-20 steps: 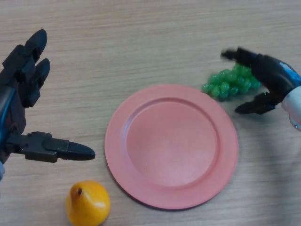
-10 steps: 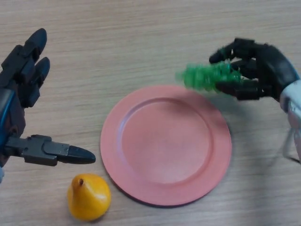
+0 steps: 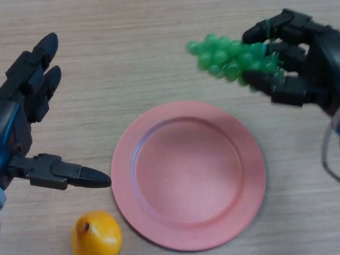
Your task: Pick up the green grapes and place it on the plate
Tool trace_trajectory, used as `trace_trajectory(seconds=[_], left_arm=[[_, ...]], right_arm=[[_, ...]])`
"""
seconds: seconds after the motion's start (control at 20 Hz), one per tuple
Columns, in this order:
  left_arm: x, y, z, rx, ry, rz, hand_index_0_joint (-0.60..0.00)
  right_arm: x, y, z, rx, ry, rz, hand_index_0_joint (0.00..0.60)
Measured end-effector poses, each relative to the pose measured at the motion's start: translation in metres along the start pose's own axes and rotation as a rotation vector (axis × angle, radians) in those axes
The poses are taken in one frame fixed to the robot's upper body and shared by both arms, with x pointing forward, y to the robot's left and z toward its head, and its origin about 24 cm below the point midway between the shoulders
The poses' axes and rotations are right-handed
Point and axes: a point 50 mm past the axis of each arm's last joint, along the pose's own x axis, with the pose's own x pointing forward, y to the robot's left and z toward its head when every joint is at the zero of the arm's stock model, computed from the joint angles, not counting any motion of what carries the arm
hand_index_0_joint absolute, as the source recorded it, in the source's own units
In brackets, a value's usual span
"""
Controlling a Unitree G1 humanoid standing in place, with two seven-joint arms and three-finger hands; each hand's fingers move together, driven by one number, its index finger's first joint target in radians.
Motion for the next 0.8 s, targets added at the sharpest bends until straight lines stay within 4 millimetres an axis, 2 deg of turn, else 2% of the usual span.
trace_trajectory(seconds=[0.2,0.35,0.4,0.45,0.5,0.55,0.6,0.65,0.8], left_arm=[[0.001,-0.001,-0.001,-0.007,0.017,-0.002,0.0],[0.003,-0.001,-0.001,-0.013,0.032,-0.006,0.0],[0.003,-0.001,-0.001,-0.012,0.035,-0.005,0.0],[0.003,-0.001,0.0,-0.012,0.034,-0.006,0.0],[0.003,-0.001,0.0,-0.012,0.034,-0.006,0.0],[0.004,-0.002,0.0,-0.009,0.034,-0.007,0.0],[0.005,-0.003,0.0,0.004,0.036,-0.007,0.0],[0.008,-0.005,-0.001,0.029,0.045,-0.008,0.0],[0.01,-0.009,0.0,0.028,0.039,-0.026,0.0]], right_arm=[[-0.025,0.023,0.01,0.006,-0.023,0.075,0.6],[-0.046,0.042,0.01,0.057,0.079,0.145,0.6],[-0.05,0.048,0.007,0.063,0.123,0.17,0.55],[-0.051,0.055,0.002,0.07,0.171,0.204,0.399],[-0.051,0.058,0.001,0.072,0.18,0.218,0.3],[-0.051,0.059,0.002,0.049,0.175,0.21,0.15],[-0.051,0.059,0.003,0.016,0.172,0.195,0.049],[-0.047,0.059,0.006,-0.037,0.158,0.158,0.0],[-0.04,0.06,0.02,-0.078,0.054,0.124,0.0]])
